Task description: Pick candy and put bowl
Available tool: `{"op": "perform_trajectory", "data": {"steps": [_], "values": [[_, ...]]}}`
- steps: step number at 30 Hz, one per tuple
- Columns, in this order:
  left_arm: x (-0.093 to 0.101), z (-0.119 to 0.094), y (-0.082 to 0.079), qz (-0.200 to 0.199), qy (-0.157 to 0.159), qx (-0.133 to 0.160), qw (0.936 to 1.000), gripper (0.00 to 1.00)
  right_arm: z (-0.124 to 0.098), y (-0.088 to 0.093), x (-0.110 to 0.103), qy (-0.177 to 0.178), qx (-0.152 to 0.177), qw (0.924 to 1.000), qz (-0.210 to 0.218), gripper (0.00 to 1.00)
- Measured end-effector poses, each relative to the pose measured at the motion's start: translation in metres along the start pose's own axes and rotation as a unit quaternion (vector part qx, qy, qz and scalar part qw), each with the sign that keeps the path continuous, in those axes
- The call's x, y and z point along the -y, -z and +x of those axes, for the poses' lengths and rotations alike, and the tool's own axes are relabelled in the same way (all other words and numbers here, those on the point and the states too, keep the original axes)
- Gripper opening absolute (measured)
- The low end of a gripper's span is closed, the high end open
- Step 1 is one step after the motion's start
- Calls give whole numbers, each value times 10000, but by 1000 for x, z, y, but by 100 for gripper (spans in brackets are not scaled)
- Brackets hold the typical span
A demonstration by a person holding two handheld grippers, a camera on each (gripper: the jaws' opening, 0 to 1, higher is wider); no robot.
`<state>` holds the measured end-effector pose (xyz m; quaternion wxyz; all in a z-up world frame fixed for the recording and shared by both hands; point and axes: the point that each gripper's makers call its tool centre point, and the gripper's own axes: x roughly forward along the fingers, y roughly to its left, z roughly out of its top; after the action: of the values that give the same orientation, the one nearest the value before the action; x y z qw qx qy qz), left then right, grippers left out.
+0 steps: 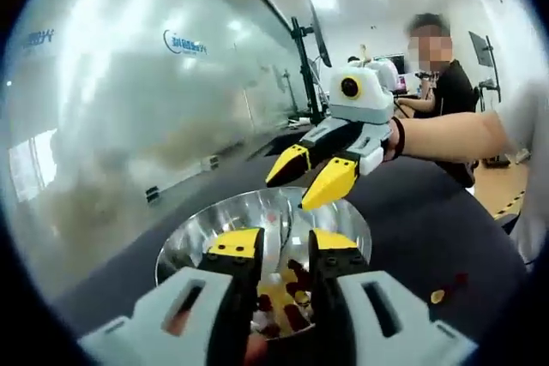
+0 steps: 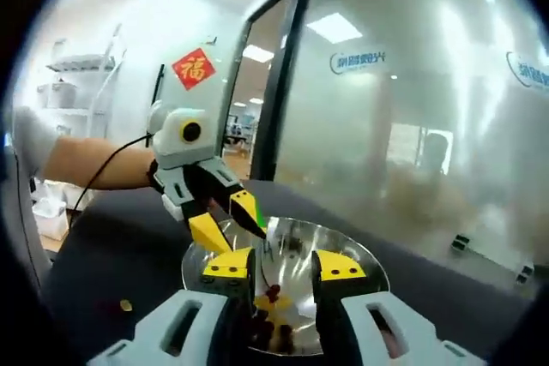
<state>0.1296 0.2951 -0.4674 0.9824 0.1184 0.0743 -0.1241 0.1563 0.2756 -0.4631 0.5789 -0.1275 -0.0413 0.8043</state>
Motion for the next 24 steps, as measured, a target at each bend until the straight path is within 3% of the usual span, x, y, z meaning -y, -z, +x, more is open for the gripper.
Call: {"op": "perform_trajectory", "data": {"steps": [8, 10, 11, 12, 14, 17, 21, 23, 24], "values": [[2, -12, -9, -48, -35, 233, 9997, 14, -8, -2, -5, -91, 11, 9999, -44, 22], [14, -22, -17, -104, 13, 449, 9989, 14, -16, -6, -12, -144, 88, 9999, 22, 22], [26, -30, -23, -141, 151, 695, 9974, 14, -20, -9, -19, -205, 191, 9996, 57, 21], [39, -38, -21, -110, 309, 734, 9968, 14, -24, -13, -26, -298, 317, 9990, 83, 21], [63, -55, -4, 134, 493, 535, 9973, 14, -40, -8, -51, -588, 391, 9973, 202, 21], [104, -85, 36, 128, 887, 131, 9959, 14, -69, 39, -97, -1091, -89, 9940, 50, 21], [137, -108, 84, 194, 1226, -480, 9911, 15, -93, 100, -131, -1302, -721, 9888, 65, 21], [142, -109, 98, 172, 1233, -585, 9905, 15, -99, 113, -141, -1370, -826, 9871, 93, 21], [143, -108, 103, 97, 1241, -634, 9902, 14, -99, 108, -142, -1315, -672, 9890, 105, 18]]}}
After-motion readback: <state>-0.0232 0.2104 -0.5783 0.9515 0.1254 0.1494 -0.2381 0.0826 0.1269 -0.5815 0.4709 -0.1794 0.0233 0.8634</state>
